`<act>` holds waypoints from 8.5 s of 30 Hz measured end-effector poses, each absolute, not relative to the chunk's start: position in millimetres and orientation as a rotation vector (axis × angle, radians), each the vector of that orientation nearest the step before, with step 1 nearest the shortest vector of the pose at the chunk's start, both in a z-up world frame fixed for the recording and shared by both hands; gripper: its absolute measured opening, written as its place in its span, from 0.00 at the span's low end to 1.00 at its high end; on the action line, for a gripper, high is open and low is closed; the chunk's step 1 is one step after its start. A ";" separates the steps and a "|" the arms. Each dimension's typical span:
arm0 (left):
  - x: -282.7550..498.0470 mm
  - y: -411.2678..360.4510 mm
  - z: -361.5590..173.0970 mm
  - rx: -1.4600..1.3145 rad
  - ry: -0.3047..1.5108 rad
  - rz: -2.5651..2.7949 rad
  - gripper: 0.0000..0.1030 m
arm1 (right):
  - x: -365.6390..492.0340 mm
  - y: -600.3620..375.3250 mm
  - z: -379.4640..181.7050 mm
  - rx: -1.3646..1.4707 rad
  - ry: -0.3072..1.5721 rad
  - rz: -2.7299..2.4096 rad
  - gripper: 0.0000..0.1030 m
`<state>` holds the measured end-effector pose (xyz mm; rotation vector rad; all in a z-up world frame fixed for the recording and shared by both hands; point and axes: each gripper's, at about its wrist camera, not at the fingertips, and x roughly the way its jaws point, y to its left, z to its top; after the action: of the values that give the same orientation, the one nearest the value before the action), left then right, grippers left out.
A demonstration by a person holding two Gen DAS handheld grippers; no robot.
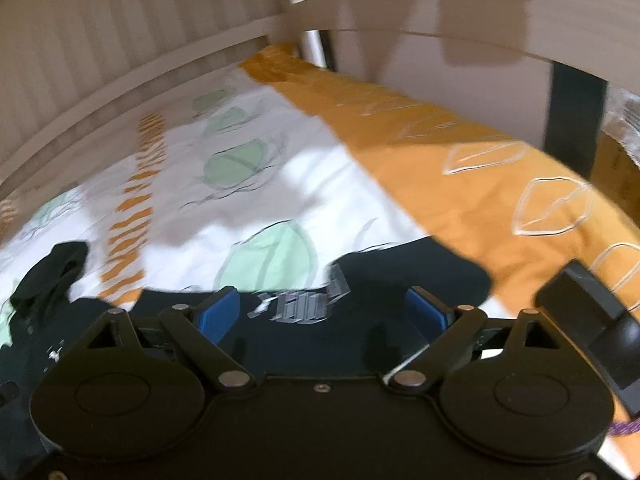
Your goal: Fold large clothes
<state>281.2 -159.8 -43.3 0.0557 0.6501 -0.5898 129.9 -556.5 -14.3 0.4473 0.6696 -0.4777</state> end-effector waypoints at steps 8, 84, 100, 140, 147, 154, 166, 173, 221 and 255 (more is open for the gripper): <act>301.0 -221.7 -86.6 0.227 0.785 -0.580 0.99 | 134.3 -605.6 -18.0 0.444 0.715 -0.542 0.95; 322.3 53.8 -104.6 -0.062 0.851 -0.281 1.00 | 196.2 -350.9 -58.5 0.251 0.642 -0.092 0.84; 304.3 52.6 -113.3 -0.025 0.756 -0.270 1.00 | 205.4 -367.7 -105.5 0.204 0.788 -0.177 0.94; 447.2 1.6 -35.0 0.034 0.634 -0.331 1.00 | 335.3 -330.2 -42.9 0.208 0.584 -0.013 0.99; 501.7 -22.4 -70.1 0.090 0.680 -0.296 1.00 | 410.0 -300.7 -64.9 0.164 0.595 0.051 0.99; 528.5 -26.8 -103.6 0.178 0.752 -0.288 1.00 | 448.2 -287.3 -92.2 0.080 0.660 0.074 0.99; 565.0 -20.8 -100.0 0.195 0.706 -0.200 1.00 | 479.1 -298.4 -100.3 0.052 0.700 0.006 0.99; 564.4 14.4 -85.9 0.078 0.619 -0.081 1.00 | 484.2 -311.5 -90.3 0.022 0.638 -0.067 0.99; 582.6 -15.0 -115.0 0.070 0.779 -0.295 1.00 | 497.0 -303.5 -110.0 0.091 0.713 0.106 0.99; 537.0 60.8 -89.9 -0.256 0.802 -0.360 1.00 | 531.9 -286.9 -80.8 0.116 0.692 0.321 0.18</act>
<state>537.0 60.8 -89.9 -0.2563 0.8020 -0.3598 531.9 -286.9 -80.8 0.1158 0.6923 0.3210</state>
